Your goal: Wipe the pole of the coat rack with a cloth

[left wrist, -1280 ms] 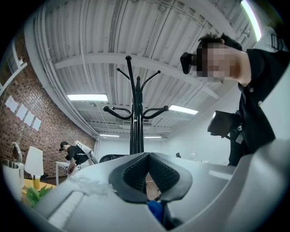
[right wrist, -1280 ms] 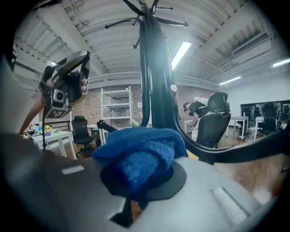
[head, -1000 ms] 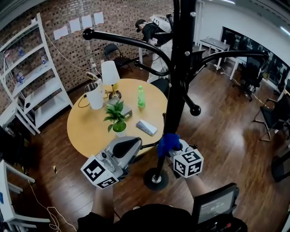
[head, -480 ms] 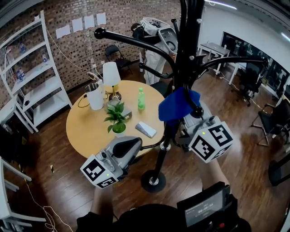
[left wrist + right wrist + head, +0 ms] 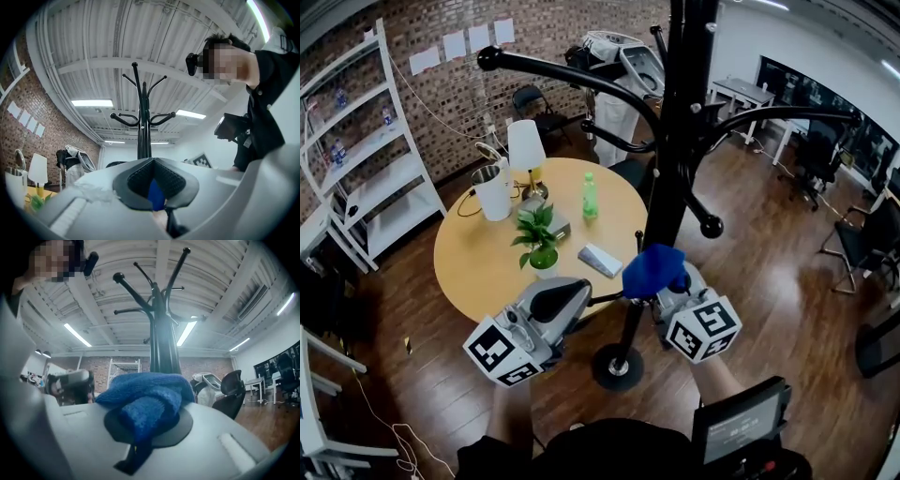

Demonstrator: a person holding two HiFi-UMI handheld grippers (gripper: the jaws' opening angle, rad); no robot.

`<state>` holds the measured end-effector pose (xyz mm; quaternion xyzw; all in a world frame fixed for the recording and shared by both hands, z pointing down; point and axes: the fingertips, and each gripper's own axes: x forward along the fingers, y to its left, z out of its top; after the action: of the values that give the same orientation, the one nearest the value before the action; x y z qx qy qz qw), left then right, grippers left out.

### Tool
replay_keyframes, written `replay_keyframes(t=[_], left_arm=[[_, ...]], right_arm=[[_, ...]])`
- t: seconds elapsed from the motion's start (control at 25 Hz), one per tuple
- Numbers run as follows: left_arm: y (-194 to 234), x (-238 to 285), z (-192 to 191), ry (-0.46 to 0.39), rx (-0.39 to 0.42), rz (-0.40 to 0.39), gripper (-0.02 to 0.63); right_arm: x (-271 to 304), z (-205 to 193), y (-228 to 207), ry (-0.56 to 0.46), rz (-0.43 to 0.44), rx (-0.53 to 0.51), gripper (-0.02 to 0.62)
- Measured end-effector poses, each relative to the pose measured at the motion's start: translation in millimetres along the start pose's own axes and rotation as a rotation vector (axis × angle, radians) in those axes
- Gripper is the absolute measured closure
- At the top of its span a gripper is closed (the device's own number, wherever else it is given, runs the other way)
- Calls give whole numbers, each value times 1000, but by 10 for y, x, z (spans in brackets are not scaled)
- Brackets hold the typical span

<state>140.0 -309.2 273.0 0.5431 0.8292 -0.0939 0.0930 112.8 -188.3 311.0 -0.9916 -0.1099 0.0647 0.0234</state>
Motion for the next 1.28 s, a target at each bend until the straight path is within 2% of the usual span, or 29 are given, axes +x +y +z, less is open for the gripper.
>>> replay_keyframes(t=[0.16,0.36,0.52,0.6,0.72,0.92,1.04,1.2,1.28], left_arm=[[-1,17,-21,2,-6,-6,614],[-1,-15,-39,7,-11,-2,614],[-3,-47,-46,8,-12,-1,614],[2,-60,-40,5,-11,1,614],[13,-77,-31,2,-12,5,614],[34,-108,-2,-11,-12,6,614],[23,-126,12,-20,-11,3,614],[29,-144,40,-27,-8,-1,614],[49,-149,56,-31,-6,2,614]], right_arm=[[-47,-677,-43,82,-34,-5,574],[-95,-1250,-72,196,-51,9,574],[-112,-1557,-79,286,-64,28,574],[-111,-1528,-83,304,-73,44,574],[-81,-1070,-82,215,-80,48,574],[48,247,-27,-37,-50,30,574],[102,875,16,-146,-33,21,572],[136,1463,47,-240,-11,-6,574],[161,1596,55,-258,0,-23,572]])
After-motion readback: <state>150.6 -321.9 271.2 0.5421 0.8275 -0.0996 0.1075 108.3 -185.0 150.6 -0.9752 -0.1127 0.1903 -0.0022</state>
